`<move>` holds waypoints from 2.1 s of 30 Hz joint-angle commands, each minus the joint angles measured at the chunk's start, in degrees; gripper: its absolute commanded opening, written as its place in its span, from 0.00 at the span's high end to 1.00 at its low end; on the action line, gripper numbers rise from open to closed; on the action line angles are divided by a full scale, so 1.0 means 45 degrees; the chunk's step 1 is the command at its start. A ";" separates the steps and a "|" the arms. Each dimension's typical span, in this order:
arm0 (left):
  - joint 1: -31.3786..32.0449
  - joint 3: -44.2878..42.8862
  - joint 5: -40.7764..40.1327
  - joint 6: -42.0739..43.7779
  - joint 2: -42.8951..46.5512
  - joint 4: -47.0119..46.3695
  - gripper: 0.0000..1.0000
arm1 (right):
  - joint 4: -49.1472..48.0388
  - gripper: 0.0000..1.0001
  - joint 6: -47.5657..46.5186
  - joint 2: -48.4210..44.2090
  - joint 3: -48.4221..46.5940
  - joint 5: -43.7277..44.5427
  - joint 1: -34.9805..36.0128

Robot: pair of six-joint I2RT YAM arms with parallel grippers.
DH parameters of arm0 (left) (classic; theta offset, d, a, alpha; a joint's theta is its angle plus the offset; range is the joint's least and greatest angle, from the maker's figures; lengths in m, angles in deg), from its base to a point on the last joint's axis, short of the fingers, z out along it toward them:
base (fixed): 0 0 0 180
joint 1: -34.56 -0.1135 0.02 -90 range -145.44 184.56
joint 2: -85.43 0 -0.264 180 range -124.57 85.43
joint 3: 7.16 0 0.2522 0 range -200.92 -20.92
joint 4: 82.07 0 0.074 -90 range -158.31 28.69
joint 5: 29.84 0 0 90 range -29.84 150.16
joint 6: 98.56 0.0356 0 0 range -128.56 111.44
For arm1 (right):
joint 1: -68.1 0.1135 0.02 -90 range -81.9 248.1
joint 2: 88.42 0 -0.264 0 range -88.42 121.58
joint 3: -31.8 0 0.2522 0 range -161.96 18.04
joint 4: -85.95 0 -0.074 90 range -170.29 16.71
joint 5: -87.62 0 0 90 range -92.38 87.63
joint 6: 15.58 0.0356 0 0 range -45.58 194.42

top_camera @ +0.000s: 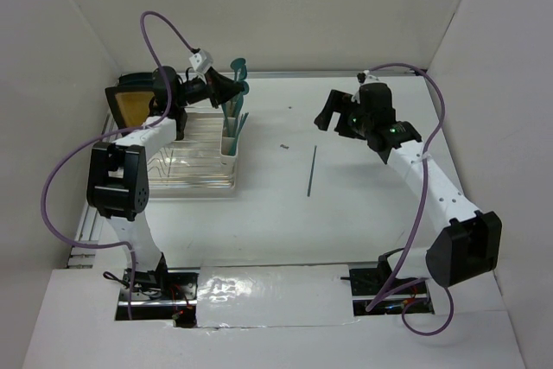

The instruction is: Sort the eating utensils into containers

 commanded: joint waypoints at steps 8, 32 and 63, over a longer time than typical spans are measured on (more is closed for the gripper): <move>-0.0074 0.0471 0.0548 0.0315 0.0126 -0.1383 0.87 | -0.0639 0.00 -0.0069 -0.0001 0.0167 0.0031 -0.0012; -0.0621 -0.1713 -0.0894 0.0274 0.2077 0.1228 0.29 | -0.0307 0.01 0.0339 0.2262 0.0402 0.0379 0.1002; -0.0347 -0.0310 -0.6778 0.4418 1.0653 1.0548 0.08 | 0.0884 0.79 0.2313 0.6619 0.1007 0.3742 0.3620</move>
